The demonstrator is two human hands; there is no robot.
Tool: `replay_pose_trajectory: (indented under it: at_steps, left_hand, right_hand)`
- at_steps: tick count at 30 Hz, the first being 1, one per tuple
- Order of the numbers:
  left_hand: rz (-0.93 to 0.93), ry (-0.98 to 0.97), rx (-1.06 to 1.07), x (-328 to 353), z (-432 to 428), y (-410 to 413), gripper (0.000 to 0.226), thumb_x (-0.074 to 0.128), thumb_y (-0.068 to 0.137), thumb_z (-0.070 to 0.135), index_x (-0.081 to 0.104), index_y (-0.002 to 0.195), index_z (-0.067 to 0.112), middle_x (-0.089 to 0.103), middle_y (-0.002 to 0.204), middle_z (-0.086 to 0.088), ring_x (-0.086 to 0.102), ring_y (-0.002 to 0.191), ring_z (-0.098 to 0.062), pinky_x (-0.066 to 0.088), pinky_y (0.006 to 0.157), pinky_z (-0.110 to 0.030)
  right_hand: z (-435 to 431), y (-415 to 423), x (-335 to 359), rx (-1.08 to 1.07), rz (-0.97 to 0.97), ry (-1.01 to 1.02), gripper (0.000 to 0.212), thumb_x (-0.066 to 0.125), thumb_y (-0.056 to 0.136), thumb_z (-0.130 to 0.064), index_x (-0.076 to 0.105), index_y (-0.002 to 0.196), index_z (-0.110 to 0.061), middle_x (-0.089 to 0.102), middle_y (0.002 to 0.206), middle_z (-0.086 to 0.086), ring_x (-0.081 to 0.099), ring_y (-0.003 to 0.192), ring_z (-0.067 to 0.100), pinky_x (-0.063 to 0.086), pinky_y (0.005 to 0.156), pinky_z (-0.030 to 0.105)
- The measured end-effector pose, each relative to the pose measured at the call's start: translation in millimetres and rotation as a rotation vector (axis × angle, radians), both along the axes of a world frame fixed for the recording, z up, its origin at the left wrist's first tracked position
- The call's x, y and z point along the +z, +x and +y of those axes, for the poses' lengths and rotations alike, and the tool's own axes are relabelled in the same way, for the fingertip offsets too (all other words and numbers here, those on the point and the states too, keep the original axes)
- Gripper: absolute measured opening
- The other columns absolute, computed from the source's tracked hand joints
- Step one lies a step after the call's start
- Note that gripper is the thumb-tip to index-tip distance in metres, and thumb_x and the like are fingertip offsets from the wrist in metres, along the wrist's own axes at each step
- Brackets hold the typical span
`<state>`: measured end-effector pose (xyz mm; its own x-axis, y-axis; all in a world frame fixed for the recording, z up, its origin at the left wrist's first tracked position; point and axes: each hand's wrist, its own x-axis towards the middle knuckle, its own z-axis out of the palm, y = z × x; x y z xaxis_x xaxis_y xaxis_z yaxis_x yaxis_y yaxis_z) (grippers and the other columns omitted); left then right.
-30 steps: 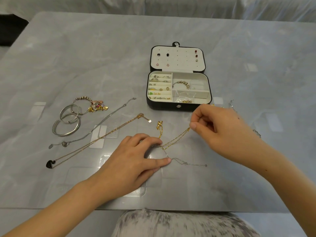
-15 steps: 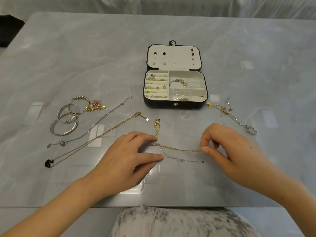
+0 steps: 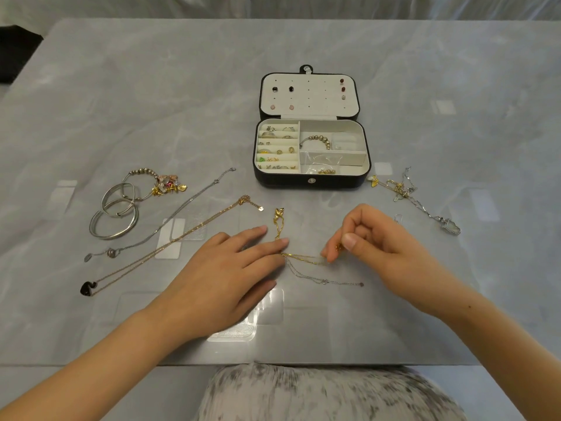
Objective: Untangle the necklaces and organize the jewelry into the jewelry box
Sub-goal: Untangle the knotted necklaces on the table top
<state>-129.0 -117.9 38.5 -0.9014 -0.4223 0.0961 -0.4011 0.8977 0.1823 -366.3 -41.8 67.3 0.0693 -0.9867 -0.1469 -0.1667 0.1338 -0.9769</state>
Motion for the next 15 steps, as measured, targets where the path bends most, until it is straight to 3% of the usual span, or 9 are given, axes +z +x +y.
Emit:
replay_pose_trajectory:
  at_steps: [2,6,10,15]
  left_hand:
    - [-0.014,-0.015,-0.016,-0.4,-0.6,2.1,0.027,0.042,0.095,0.038,0.055,0.114,0.024,0.051,0.138,0.006,0.045,0.130,-0.023,0.047,0.077,-0.033]
    - [-0.040,-0.048,-0.017,-0.5,-0.4,4.0,0.030,0.039,0.096,0.037,0.060,0.108,0.020,0.050,0.139,0.001,0.043,0.132,-0.021,0.046,0.078,-0.034]
    - [-0.050,-0.051,-0.009,0.1,0.0,4.1,0.032,0.039,0.095,0.037,0.061,0.107,0.018,0.051,0.138,-0.002,0.043,0.132,-0.020,0.044,0.079,-0.035]
    - [-0.057,-0.056,0.001,-0.4,-0.1,4.2,0.033,0.040,0.095,0.036,0.058,0.114,0.017,0.051,0.137,-0.005,0.044,0.131,-0.021,0.043,0.079,-0.036]
  right_hand:
    - [-4.9,0.7,-0.4,-0.041,-0.059,0.016,0.010,0.043,0.095,-0.008,0.046,0.085,-0.010,0.067,0.072,0.001,0.064,0.085,0.026,0.047,0.089,0.043]
    - [-15.6,2.7,-0.1,-0.056,-0.110,0.008,0.004,0.045,0.090,-0.011,0.047,0.086,-0.010,0.058,0.061,-0.002,0.060,0.072,0.015,0.049,0.078,0.024]
    - [-25.9,5.2,0.2,-0.085,-0.032,-0.018,0.015,0.044,0.095,0.002,0.050,0.087,-0.010,0.062,0.065,0.002,0.058,0.067,0.012,0.047,0.072,0.020]
    - [-34.4,5.2,-2.3,-0.161,0.031,-0.029,0.015,0.047,0.094,0.000,0.054,0.087,-0.012,0.067,0.071,0.004,0.064,0.066,0.017,0.049,0.053,0.025]
